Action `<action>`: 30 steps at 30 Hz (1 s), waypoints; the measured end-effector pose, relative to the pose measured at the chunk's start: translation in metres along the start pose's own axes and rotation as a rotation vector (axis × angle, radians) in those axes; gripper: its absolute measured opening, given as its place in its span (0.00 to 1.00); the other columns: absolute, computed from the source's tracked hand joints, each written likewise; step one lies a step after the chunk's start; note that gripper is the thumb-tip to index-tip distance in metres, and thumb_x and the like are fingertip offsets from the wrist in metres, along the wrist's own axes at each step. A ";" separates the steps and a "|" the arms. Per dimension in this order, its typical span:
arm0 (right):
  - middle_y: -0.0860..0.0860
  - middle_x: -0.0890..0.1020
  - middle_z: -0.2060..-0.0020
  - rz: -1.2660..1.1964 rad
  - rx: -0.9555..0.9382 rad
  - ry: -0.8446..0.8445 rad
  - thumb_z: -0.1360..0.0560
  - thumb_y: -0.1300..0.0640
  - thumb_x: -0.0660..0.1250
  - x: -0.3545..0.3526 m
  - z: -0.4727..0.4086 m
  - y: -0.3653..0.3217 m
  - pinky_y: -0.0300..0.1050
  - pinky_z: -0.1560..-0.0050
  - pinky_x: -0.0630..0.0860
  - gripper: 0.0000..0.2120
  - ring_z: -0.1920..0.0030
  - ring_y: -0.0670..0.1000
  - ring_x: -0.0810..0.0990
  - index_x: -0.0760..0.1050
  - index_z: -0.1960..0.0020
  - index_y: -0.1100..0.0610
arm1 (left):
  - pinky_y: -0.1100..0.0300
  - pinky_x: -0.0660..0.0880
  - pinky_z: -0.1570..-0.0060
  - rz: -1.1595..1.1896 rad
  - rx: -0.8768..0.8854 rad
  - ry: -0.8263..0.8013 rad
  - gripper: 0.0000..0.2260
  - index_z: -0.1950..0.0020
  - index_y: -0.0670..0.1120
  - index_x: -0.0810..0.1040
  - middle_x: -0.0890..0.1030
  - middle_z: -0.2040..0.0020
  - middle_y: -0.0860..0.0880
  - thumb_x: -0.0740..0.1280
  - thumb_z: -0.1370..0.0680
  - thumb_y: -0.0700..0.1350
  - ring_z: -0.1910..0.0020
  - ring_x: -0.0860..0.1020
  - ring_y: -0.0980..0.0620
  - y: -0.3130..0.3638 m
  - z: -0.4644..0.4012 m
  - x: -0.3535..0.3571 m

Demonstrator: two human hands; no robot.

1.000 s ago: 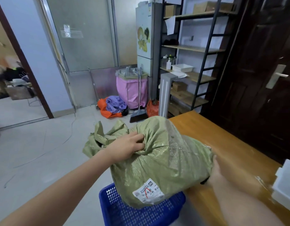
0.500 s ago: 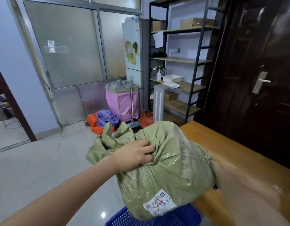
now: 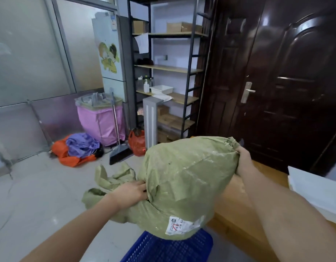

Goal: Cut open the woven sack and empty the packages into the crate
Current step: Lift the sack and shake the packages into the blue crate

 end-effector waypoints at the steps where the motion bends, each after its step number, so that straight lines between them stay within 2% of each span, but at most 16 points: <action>1: 0.54 0.85 0.52 0.019 0.003 -0.016 0.29 0.50 0.63 0.003 -0.001 -0.009 0.51 0.45 0.78 0.19 0.53 0.57 0.83 0.80 0.44 0.59 | 0.64 0.78 0.73 0.011 -0.024 -0.007 0.20 0.58 0.54 0.84 0.84 0.60 0.53 0.80 0.48 0.42 0.65 0.82 0.53 -0.002 -0.005 0.004; 2: 0.55 0.84 0.51 0.038 -0.002 -0.006 0.30 0.51 0.62 0.006 -0.003 -0.020 0.50 0.45 0.78 0.18 0.53 0.58 0.82 0.81 0.45 0.59 | 0.64 0.78 0.73 0.004 -0.049 -0.024 0.20 0.59 0.54 0.84 0.84 0.61 0.53 0.80 0.49 0.42 0.66 0.82 0.53 -0.003 -0.011 0.008; 5: 0.53 0.80 0.62 0.107 0.001 -0.014 0.26 0.56 0.58 0.017 -0.002 -0.040 0.44 0.61 0.74 0.11 0.62 0.53 0.78 0.78 0.59 0.56 | 0.66 0.77 0.74 -0.002 -0.128 -0.062 0.18 0.63 0.55 0.84 0.83 0.65 0.55 0.80 0.51 0.45 0.69 0.81 0.55 -0.004 -0.024 0.015; 8: 0.52 0.76 0.67 0.157 -0.048 0.012 0.27 0.60 0.59 0.029 -0.005 -0.054 0.42 0.64 0.71 0.10 0.66 0.52 0.74 0.75 0.64 0.55 | 0.67 0.76 0.74 0.083 -0.240 -0.069 0.15 0.64 0.54 0.83 0.83 0.66 0.54 0.79 0.49 0.48 0.70 0.82 0.55 -0.004 -0.031 0.019; 9: 0.52 0.75 0.68 0.178 -0.092 0.015 0.28 0.62 0.60 0.034 -0.005 -0.058 0.41 0.64 0.69 0.10 0.68 0.51 0.73 0.75 0.66 0.55 | 0.66 0.78 0.69 0.126 -0.268 -0.079 0.13 0.61 0.52 0.83 0.84 0.63 0.51 0.78 0.44 0.47 0.65 0.83 0.51 -0.001 -0.033 0.019; 10: 0.51 0.74 0.69 0.211 -0.141 0.013 0.28 0.63 0.61 0.041 -0.005 -0.061 0.41 0.65 0.68 0.11 0.69 0.50 0.72 0.74 0.67 0.56 | 0.62 0.79 0.58 0.179 -0.307 -0.111 0.12 0.53 0.49 0.83 0.85 0.55 0.47 0.74 0.36 0.45 0.56 0.84 0.47 0.003 -0.035 0.021; 11: 0.51 0.72 0.70 0.257 -0.187 0.001 0.28 0.64 0.62 0.049 -0.005 -0.063 0.41 0.66 0.66 0.12 0.69 0.49 0.70 0.73 0.69 0.57 | 0.59 0.75 0.45 0.196 -0.384 -0.151 0.13 0.46 0.46 0.80 0.82 0.46 0.45 0.68 0.29 0.42 0.46 0.80 0.45 0.006 -0.036 0.028; 12: 0.51 0.71 0.71 0.314 -0.235 -0.024 0.28 0.65 0.62 0.058 -0.003 -0.062 0.42 0.67 0.64 0.13 0.69 0.49 0.69 0.71 0.70 0.57 | 0.58 0.69 0.37 0.194 -0.456 -0.200 0.14 0.40 0.45 0.77 0.79 0.39 0.44 0.63 0.25 0.41 0.39 0.76 0.44 0.012 -0.036 0.036; 13: 0.50 0.71 0.71 0.383 -0.277 -0.057 0.27 0.65 0.62 0.068 0.001 -0.061 0.43 0.67 0.63 0.14 0.70 0.48 0.68 0.69 0.71 0.57 | 0.58 0.66 0.34 0.236 -0.525 -0.265 0.15 0.38 0.44 0.76 0.77 0.36 0.44 0.60 0.24 0.40 0.36 0.74 0.44 0.019 -0.034 0.046; 15: 0.49 0.69 0.72 0.572 -0.354 -0.107 0.27 0.62 0.63 0.086 0.008 -0.053 0.44 0.68 0.61 0.15 0.70 0.48 0.67 0.67 0.72 0.55 | 0.58 0.66 0.35 0.333 -0.626 -0.316 0.16 0.37 0.45 0.75 0.76 0.35 0.45 0.59 0.24 0.41 0.35 0.73 0.45 0.035 -0.028 0.062; 18: 0.49 0.67 0.73 0.843 -0.451 -0.112 0.26 0.57 0.62 0.103 0.014 -0.035 0.47 0.69 0.58 0.17 0.70 0.49 0.66 0.62 0.72 0.53 | 0.58 0.66 0.34 0.439 -0.685 -0.359 0.18 0.33 0.47 0.72 0.74 0.33 0.46 0.58 0.23 0.44 0.33 0.71 0.45 0.052 -0.019 0.084; 22: 0.50 0.66 0.71 0.965 -0.521 -0.120 0.25 0.55 0.60 0.116 0.016 -0.005 0.47 0.64 0.60 0.18 0.65 0.54 0.68 0.58 0.70 0.54 | 0.59 0.62 0.32 0.516 -0.672 -0.387 0.21 0.28 0.49 0.66 0.70 0.28 0.46 0.58 0.22 0.46 0.31 0.69 0.46 0.067 -0.013 0.101; 25: 0.50 0.65 0.71 1.047 -0.526 -0.103 0.25 0.56 0.60 0.122 0.015 0.013 0.47 0.67 0.57 0.18 0.66 0.54 0.67 0.57 0.70 0.54 | 0.60 0.59 0.30 0.607 -0.644 -0.368 0.25 0.25 0.50 0.61 0.66 0.26 0.48 0.59 0.23 0.48 0.28 0.66 0.48 0.072 -0.008 0.113; 28: 0.49 0.64 0.71 1.118 -0.518 -0.076 0.25 0.57 0.60 0.125 0.015 0.028 0.46 0.71 0.55 0.17 0.69 0.51 0.64 0.57 0.70 0.54 | 0.60 0.63 0.33 0.770 -0.670 -0.391 0.27 0.25 0.50 0.61 0.67 0.27 0.46 0.62 0.24 0.50 0.30 0.68 0.45 0.073 -0.003 0.123; 30: 0.49 0.65 0.71 1.177 -0.493 -0.056 0.24 0.57 0.59 0.125 0.013 0.038 0.46 0.71 0.55 0.16 0.70 0.50 0.63 0.57 0.69 0.53 | 0.66 0.70 0.41 0.885 -0.689 -0.391 0.28 0.26 0.46 0.61 0.69 0.29 0.44 0.65 0.24 0.49 0.37 0.74 0.47 0.074 -0.004 0.125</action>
Point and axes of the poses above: each hand's wrist, its own z-axis away from the middle knuckle, its own x-axis out of the palm, y = z × x, the point moved 5 cm from there along -z, towards the middle knuckle
